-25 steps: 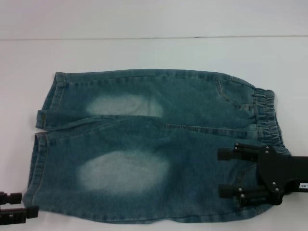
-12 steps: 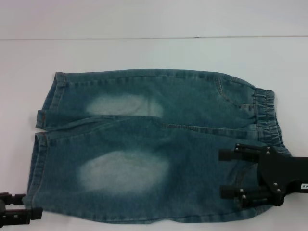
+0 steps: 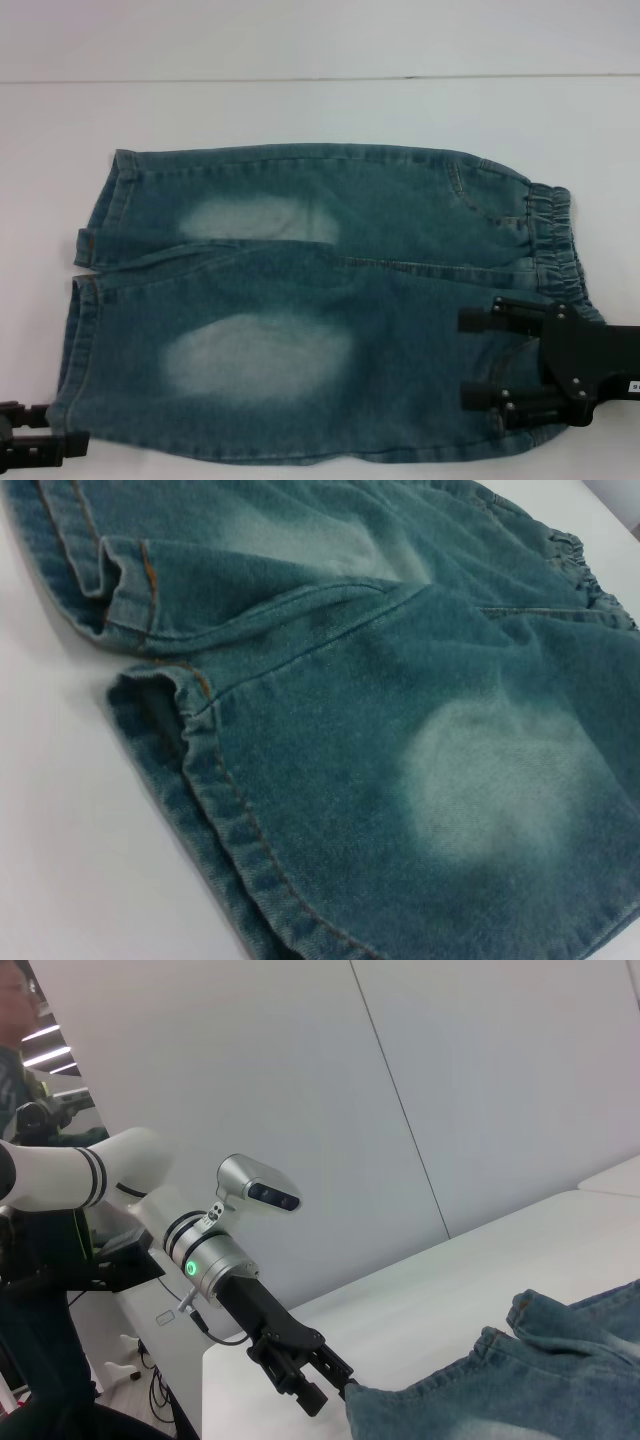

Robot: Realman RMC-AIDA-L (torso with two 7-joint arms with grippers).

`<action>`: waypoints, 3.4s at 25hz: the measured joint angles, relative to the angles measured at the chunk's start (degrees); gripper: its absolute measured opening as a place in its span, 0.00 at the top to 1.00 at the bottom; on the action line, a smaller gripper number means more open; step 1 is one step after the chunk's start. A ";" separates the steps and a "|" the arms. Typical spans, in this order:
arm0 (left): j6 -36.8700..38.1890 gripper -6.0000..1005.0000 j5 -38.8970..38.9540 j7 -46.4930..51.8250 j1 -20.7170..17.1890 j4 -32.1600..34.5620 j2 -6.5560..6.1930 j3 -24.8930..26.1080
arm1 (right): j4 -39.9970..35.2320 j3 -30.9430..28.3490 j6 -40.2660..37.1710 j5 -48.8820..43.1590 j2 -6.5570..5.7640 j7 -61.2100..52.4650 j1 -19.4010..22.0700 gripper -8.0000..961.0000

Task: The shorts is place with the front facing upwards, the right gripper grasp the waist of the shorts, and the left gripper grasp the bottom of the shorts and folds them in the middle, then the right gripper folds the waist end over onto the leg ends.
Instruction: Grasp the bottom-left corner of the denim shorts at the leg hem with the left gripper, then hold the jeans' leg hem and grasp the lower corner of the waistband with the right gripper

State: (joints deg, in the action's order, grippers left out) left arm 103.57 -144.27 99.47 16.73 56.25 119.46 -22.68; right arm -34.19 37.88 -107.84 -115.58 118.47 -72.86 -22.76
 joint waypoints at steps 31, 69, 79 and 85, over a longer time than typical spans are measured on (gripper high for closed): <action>-0.37 0.77 -1.16 2.29 1.18 -0.60 0.20 0.08 | 0.08 -0.74 0.77 0.00 0.24 0.72 0.37 0.02; -8.28 1.00 5.17 8.82 7.58 -2.32 1.50 1.24 | -30.53 1.00 -4.30 -38.38 -3.17 -34.88 -9.13 0.02; -8.25 1.00 6.11 8.50 7.37 -2.38 1.67 1.02 | -29.85 6.32 -2.80 -40.39 -2.76 -36.90 -10.07 0.02; -8.37 1.00 6.11 8.32 7.26 -2.37 1.95 0.95 | -29.18 7.27 -1.11 -43.58 -2.43 -37.69 -10.56 0.02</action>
State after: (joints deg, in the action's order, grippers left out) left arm 95.20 -138.16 107.79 23.99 53.87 121.40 -21.73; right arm -63.36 45.15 -108.95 -159.16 116.04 -110.55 -33.32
